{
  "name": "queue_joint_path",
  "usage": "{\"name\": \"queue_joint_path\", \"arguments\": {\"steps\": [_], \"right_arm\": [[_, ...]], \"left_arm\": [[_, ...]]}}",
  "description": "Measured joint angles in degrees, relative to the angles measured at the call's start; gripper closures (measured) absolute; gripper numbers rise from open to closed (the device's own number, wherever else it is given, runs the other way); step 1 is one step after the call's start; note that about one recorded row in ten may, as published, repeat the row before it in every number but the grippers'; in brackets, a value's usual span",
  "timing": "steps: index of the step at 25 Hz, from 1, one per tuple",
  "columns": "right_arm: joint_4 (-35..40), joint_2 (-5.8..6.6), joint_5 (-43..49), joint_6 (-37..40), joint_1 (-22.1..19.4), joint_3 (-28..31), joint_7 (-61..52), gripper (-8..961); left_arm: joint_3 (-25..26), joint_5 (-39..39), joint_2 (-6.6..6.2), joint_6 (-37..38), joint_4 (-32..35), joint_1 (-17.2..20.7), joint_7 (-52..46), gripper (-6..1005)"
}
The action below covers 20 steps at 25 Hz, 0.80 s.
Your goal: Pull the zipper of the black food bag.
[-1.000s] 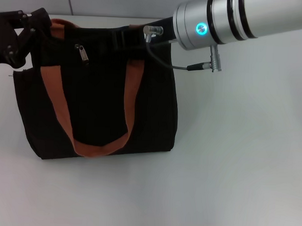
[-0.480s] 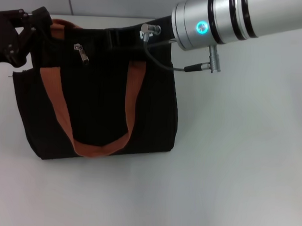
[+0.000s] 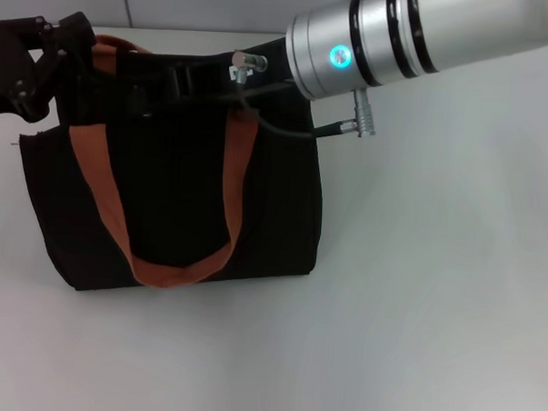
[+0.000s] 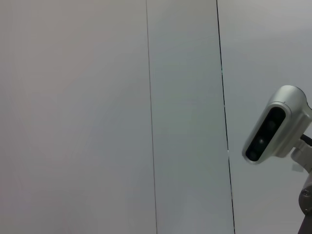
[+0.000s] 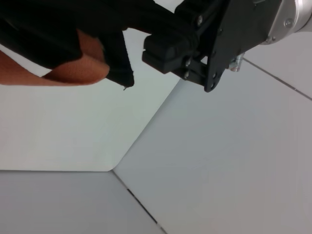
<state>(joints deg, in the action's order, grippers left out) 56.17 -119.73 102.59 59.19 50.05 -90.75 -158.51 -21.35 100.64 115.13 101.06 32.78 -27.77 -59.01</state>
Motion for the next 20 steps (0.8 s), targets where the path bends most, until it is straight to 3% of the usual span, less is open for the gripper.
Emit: {"name": "queue_joint_path", "arguments": {"steps": [16,20], "right_arm": [[-1.14,-0.07,-1.53,-3.08,1.03,-1.64,0.92,704],[-1.41,-0.06,-1.43,-4.09,2.01,-2.81,0.77,783]], "left_arm": [[0.0,0.0,0.0,0.18,0.0,0.06,0.15,954],[0.0,0.0,0.0,0.36,0.0,0.09,0.2,950]]}}
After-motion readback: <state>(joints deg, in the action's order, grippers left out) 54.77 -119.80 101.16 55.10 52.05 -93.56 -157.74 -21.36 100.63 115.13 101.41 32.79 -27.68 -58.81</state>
